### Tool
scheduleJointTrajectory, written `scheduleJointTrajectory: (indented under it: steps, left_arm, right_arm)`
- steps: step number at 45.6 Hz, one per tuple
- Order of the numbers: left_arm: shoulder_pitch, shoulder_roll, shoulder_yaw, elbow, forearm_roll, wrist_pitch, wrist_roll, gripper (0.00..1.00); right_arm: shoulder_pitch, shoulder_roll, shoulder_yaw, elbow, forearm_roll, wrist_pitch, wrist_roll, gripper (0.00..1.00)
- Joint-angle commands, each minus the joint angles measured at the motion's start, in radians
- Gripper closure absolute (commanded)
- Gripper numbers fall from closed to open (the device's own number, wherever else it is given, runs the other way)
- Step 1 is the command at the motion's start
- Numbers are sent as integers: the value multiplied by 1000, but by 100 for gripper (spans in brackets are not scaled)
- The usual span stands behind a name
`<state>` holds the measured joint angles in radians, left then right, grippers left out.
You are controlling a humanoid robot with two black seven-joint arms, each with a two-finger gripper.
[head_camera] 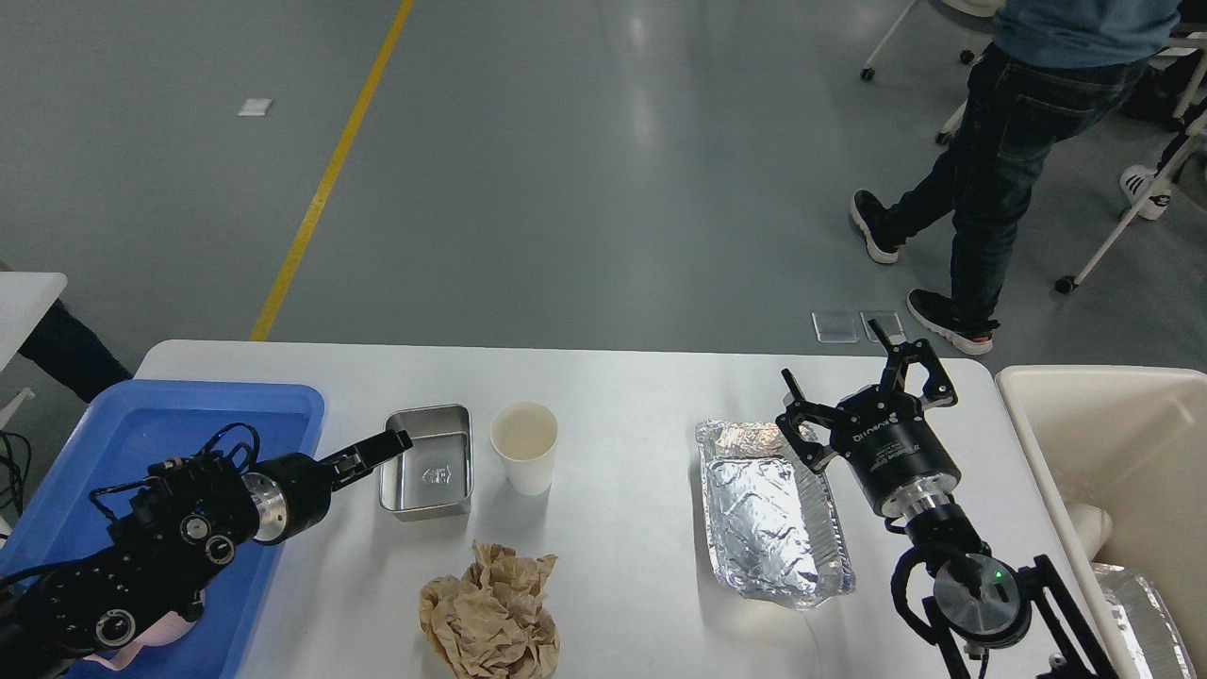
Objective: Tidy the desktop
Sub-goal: 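Reach the left gripper to the small steel box and grasp it, then lift the steel box with the left gripper over the blue tray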
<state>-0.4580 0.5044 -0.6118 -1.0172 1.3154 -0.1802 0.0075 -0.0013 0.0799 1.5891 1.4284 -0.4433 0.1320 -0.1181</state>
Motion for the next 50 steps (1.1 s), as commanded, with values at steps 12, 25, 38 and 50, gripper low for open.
scheduleJointTrajectory:
  steps: [12,25,38,50]
  left_arm:
    - [-50,-40,70,91,1,1,6,22]
    - [-68,-52,127,129,-4,1,46,59]
    - [-82,-83,129,152,-10,-2,32,86]
    - [-116,-67,198,152,-1,-2,-26,100]
  right_arm:
    - [-2,-3,8,1,0,0,0,0]
    - [-2,-5,11,1,0,0,0,0]
    - [-2,-3,12,3,0,0,0,0]
    - [1,-3,12,-3,0,0,0,0]
